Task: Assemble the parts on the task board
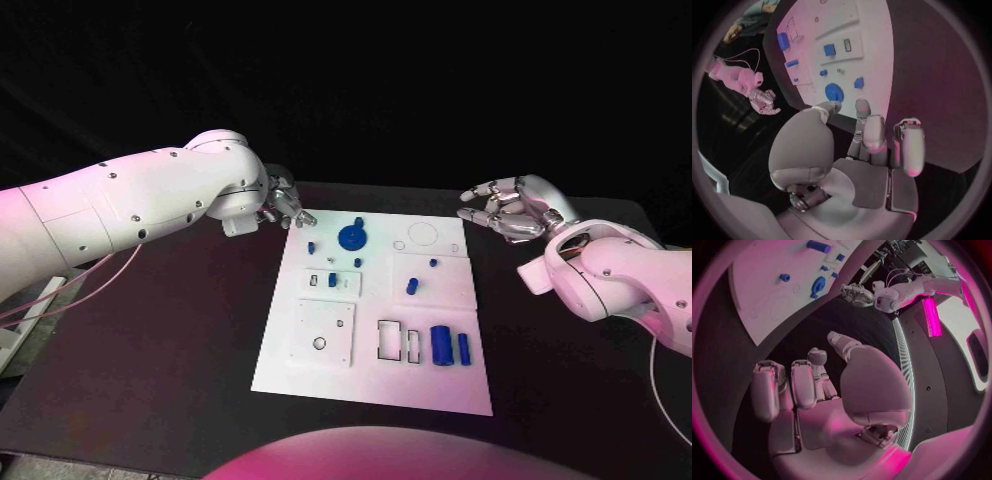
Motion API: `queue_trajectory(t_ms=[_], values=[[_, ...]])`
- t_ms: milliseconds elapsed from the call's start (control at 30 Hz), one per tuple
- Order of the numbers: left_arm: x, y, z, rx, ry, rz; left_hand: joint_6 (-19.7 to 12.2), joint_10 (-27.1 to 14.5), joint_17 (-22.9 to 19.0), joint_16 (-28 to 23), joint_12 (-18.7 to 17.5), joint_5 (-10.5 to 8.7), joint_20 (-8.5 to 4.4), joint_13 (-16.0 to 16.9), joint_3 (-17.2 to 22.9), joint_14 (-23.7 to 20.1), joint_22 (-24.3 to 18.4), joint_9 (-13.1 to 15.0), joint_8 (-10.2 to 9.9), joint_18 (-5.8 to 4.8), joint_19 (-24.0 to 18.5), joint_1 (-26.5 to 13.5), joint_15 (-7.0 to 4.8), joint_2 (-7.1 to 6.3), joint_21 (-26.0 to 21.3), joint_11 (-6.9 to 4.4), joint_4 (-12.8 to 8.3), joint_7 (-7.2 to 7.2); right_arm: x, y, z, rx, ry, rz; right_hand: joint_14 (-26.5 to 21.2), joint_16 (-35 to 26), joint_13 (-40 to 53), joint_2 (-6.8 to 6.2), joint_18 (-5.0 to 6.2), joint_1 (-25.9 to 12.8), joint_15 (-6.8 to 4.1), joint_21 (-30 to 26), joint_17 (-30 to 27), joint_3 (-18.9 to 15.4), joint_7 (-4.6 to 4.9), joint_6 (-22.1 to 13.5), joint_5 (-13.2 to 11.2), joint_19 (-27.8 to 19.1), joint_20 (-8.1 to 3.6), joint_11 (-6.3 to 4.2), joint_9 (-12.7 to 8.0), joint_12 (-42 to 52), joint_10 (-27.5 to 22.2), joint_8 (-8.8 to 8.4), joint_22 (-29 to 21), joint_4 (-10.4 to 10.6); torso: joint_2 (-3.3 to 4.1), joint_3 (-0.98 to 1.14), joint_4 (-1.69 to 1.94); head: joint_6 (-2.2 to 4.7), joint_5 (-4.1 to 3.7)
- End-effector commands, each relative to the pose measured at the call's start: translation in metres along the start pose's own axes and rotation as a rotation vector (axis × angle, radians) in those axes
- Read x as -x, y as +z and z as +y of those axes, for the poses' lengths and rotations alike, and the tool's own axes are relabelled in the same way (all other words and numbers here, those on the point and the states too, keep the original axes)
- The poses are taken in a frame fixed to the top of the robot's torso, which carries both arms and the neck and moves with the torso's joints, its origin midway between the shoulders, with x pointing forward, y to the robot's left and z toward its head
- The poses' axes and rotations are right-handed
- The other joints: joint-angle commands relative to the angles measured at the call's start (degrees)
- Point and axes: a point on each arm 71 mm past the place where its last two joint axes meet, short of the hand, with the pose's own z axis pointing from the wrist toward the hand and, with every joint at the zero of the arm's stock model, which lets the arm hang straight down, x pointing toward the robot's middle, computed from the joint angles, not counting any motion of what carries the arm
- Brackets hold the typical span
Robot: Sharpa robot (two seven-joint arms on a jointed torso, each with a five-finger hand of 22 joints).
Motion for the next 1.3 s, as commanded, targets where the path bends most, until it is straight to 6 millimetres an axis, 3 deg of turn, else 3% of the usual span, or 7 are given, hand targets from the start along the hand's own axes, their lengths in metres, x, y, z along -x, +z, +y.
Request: queue_trajectory(t_ms=[33,233,300,400,633,1300], values=[[0.002,0.004,-0.002,-0.019,0.000,0.003,0.2,-0.1,0.0,0.1,0.0,0.30,0.18,0.1,-0.4,-0.1,4.0,-0.1,-0.4,0.82,0.1,0.6,0.31,0.06,0.0,0.10,0.0,0.09,-0.001,0.000,0.000,0.003,-0.002,0.007,0.8,-0.3,0.1,0.01,0.79,-0.5,0.08,-0.4,0.0,-0.1,-0.01,-0.3,0.3,-0.5,-0.01,-0.15,-0.1,0.0,-0.3,0.20,6.7,0.4,0.09,-0.05,0.03,0.06,0.17],[-0.002,0.014,0.000,0.002,0.011,0.015,1.1,0.4,0.0,0.1,0.4,0.03,0.24,0.3,-1.0,-0.1,4.4,-0.9,-0.5,0.73,0.3,0.2,0.33,0.48,0.2,0.08,0.3,0.01,-0.002,0.000,0.001,0.004,-0.001,0.010,0.8,-0.3,0.1,0.01,0.79,-0.5,0.08,-0.4,0.0,-0.1,-0.01,-0.3,0.3,-0.5,-0.01,-0.15,-0.1,0.0,-0.3,0.20,6.7,0.4,0.14,-0.16,-0.19,-0.06,0.57],[-0.004,0.017,-0.001,0.003,0.014,0.024,1.8,0.7,0.0,0.1,0.6,-0.94,0.22,0.3,-1.7,-0.1,4.7,-1.4,-0.5,0.68,0.5,-0.4,0.26,0.75,0.4,-0.02,0.3,-0.13,-0.002,0.000,0.001,0.004,-0.001,0.010,0.8,-0.3,0.1,0.01,0.79,-0.5,0.08,-0.4,0.0,-0.1,-0.01,-0.3,0.3,-0.5,-0.01,-0.15,-0.1,0.0,-0.3,0.20,6.7,0.4,0.24,-0.25,-0.23,-0.04,0.59],[-0.007,0.021,-0.002,0.006,0.019,0.037,2.5,1.0,0.0,0.2,0.9,-4.17,0.13,0.3,-3.0,-0.1,4.9,-2.3,-0.4,0.63,0.6,-1.2,0.13,1.30,0.5,-0.18,0.3,-0.35,-0.003,0.001,0.001,0.004,0.000,0.011,0.8,-0.3,0.0,0.04,0.79,-0.5,0.07,-0.4,0.0,-0.1,-0.01,-0.3,0.3,-0.5,-0.01,-0.16,-0.1,-0.1,-0.3,0.23,6.7,0.5,0.25,-0.22,-0.17,-0.18,0.60],[-0.014,0.026,-0.002,0.021,0.034,0.067,3.0,1.1,0.0,0.2,1.2,-6.29,0.03,0.2,-4.3,-0.1,5.0,-2.9,-0.1,0.62,0.7,-2.2,0.01,2.04,0.5,-0.34,0.4,-0.57,-0.004,0.000,0.001,0.004,0.001,0.014,0.8,-0.3,0.0,0.06,0.79,-0.6,0.07,-0.4,0.0,-0.1,-0.01,-0.2,0.4,-0.5,-0.01,-0.16,-0.1,-0.1,-0.3,0.25,6.7,0.5,0.14,-0.11,-0.13,-0.64,0.80],[-0.022,0.028,-0.003,0.038,0.079,0.134,4.0,1.2,0.0,0.1,1.4,-6.38,-0.12,0.3,-4.5,-0.1,5.3,-2.9,0.8,0.57,0.8,-1.5,-0.23,2.92,0.6,-0.68,0.2,-0.99,-0.006,0.001,0.000,0.003,0.002,0.018,0.8,-0.3,0.1,0.06,0.78,-0.6,0.07,-0.4,0.0,-0.2,-0.01,-0.2,0.4,-0.5,-0.01,-0.15,-0.1,0.0,-0.3,0.27,6.8,0.6,0.04,-0.05,-0.13,-0.58,1.00]])
